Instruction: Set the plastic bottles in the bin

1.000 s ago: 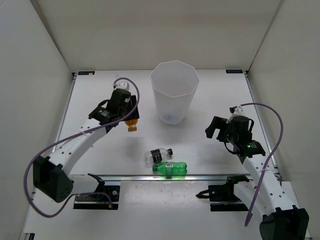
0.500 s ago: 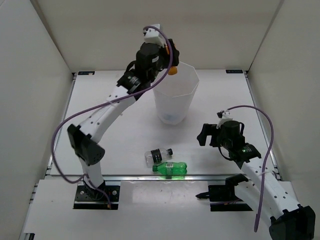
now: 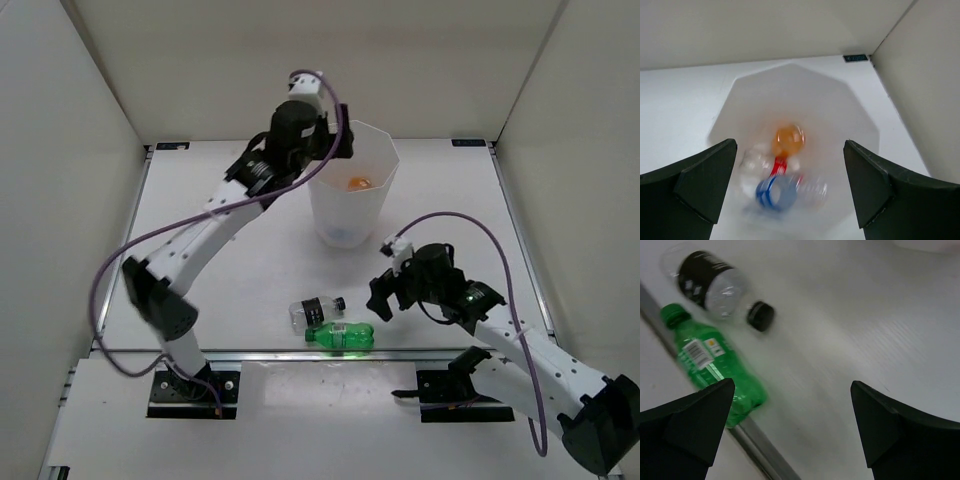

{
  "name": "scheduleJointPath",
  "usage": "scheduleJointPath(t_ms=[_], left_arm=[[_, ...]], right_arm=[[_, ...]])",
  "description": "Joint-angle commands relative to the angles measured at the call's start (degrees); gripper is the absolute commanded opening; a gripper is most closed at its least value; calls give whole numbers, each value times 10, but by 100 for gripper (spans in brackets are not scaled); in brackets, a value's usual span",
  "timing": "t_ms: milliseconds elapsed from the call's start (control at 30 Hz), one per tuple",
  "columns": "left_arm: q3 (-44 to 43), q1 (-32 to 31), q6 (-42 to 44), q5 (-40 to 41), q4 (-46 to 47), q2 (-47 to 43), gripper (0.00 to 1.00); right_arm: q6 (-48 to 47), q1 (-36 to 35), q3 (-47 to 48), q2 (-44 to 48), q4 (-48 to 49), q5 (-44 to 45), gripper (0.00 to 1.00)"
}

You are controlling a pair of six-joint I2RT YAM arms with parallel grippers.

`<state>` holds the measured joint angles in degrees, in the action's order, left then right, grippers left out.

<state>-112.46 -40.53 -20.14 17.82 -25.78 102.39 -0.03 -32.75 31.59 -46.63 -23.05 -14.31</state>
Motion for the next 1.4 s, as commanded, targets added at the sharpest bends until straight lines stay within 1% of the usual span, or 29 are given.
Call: scheduleJointPath(t_ms=[0, 33, 67, 100, 133, 167, 200, 233, 267, 300, 333, 400, 433, 500, 567, 633, 700, 733, 800, 833, 933, 1000, 1067, 1133, 1167, 1233, 1300, 1333, 1367], left_arm=[[121, 12, -14, -14, -55, -162, 99], [195, 15, -22, -12, -66, -181, 99], [259, 28, -34, -12, -87, -226, 99], [293, 37, -57, -13, -99, -262, 98], [349, 48, -67, -34, -123, -302, 98], [407, 61, -73, -52, -142, -341, 99], [462, 73, -81, -60, -155, -358, 99], [490, 84, -87, -71, -160, -397, 99], [540, 96, -88, -102, -166, -421, 99], [581, 119, -83, -138, -172, -452, 99], [602, 141, -89, -151, -177, -487, 99], [645, 164, -94, -172, -201, -525, 98], [658, 171, -97, -174, -208, -546, 98], [670, 168, -103, -174, -222, -564, 98], [675, 158, -107, -175, -223, -583, 99], [676, 157, -107, -172, -228, -587, 98], [673, 157, -104, -169, -230, -590, 99], [675, 162, -105, -169, -231, -591, 99], [677, 162, -96, -171, -228, -593, 99], [676, 164, -95, -171, -229, -591, 99], [677, 165, -95, -165, -227, -587, 99], [686, 165, -90, -170, -226, -590, 99], [690, 165, -82, -195, -219, -585, 99], [704, 158, -85, -207, -208, -590, 99], [707, 160, -82, -214, -207, -590, 98], [714, 153, -86, -216, -200, -586, 99], [721, 150, -84, -224, -199, -579, 98], [726, 148, -84, -233, -202, -576, 99], [733, 143, -84, -237, -203, -573, 99]], right_arm=[[-84, -74, 38, -37, 26, -83, 99], [-94, -88, 36, -56, 24, -93, 99], [-105, -114, 43, -72, 29, -107, 99], [-107, -138, 51, -81, 34, -111, 98], [-114, -150, 56, -100, 34, -120, 98], [-121, -177, 63, -116, 32, -129, 98], [-125, -179, 61, -136, 32, -139, 98], [-126, -194, 64, -144, 28, -143, 98], [-125, -195, 62, -158, 27, -141, 98], [-126, -207, 62, -175, 26, -137, 97], [-124, -220, 58, -180, 26, -128, 98], [-114, -239, 51, -210, 36, -74, 98], [-106, -254, 42, -216, 49, -40, 98], [-103, -267, 34, -241, 73, 0, 98], [-102, -290, 20, -256, 92, 37, 93], [-94, -313, 15, -268, 92, 87, 79], [-86, -332, 8, -266, 90, 109, 55], [-81, -339, 7, -257, 86, 118, 50], [-79, -350, 8, -239, 75, 119, 35], [-80, -353, 11, -223, 64, 120, 32], [-87, -361, 51, -175, 27, 107, 15], [-92, -357, 101, -151, -17, 91, 13], [-92, -348, 151, -125, -31, 78, 14], [-89, -326, 224, -118, -23, 81, 13], [-102, -297, 239, -126, -6, 68, 13], [-117, -254, 309, -143, 23, 68, 14], [-128, -191, 360, -176, 62, 85, 18], [-128, -162, 396, -201, 63, 102, 19], [-130, -150, 414, -230, 75, 126, 20]])
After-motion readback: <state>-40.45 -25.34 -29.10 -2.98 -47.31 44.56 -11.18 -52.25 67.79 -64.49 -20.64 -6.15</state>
